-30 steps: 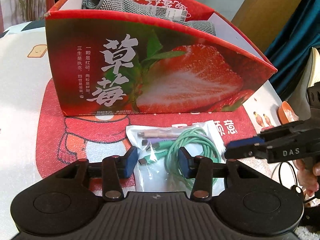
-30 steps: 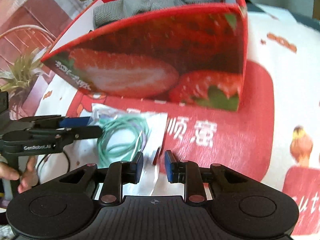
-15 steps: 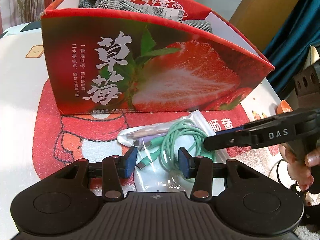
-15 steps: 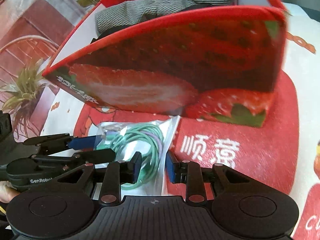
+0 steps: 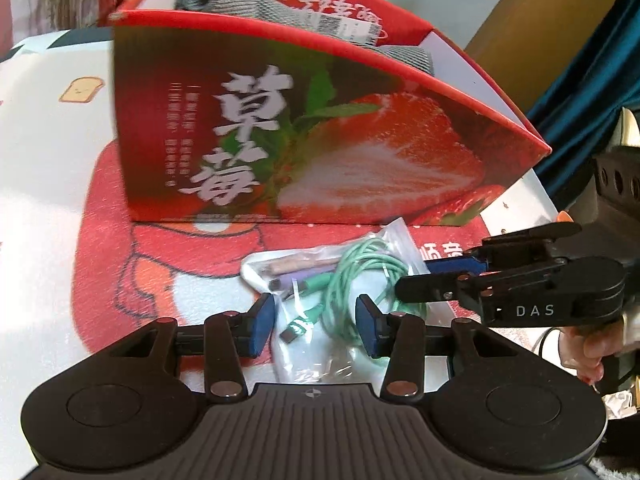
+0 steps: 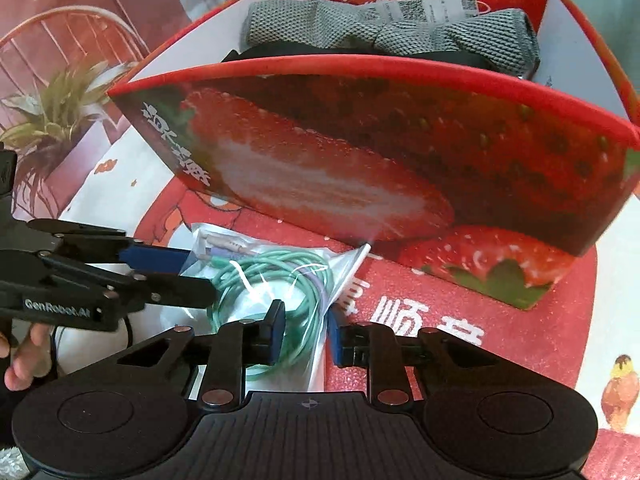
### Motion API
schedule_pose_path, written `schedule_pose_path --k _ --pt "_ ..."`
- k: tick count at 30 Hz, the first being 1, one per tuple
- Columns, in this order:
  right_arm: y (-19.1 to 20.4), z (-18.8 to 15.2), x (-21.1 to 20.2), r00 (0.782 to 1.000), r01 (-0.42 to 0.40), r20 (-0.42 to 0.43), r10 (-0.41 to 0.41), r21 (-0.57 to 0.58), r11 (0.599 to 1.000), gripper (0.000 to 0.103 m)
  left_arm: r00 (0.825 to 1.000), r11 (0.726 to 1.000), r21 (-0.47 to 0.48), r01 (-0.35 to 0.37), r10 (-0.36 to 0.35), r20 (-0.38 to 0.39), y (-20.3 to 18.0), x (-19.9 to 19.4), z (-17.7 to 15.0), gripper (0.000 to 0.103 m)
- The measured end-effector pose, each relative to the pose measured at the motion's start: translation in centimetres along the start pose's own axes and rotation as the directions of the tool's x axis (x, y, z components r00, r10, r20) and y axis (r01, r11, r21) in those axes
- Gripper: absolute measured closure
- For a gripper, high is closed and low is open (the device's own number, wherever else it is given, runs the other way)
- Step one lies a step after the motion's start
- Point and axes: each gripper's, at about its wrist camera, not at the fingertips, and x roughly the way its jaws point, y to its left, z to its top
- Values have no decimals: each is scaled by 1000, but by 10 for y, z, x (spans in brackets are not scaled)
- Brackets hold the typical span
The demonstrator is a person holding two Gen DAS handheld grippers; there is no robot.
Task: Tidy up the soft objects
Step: 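Lift the cable bag with both tools and carry it over the box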
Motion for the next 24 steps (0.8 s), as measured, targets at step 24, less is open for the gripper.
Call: schedule_pose_path --k 24 --pt "23 -39 -34 957 124 285 -61 -208 970 89 999 996 -78 42 -42 2 -2 -4 7 57"
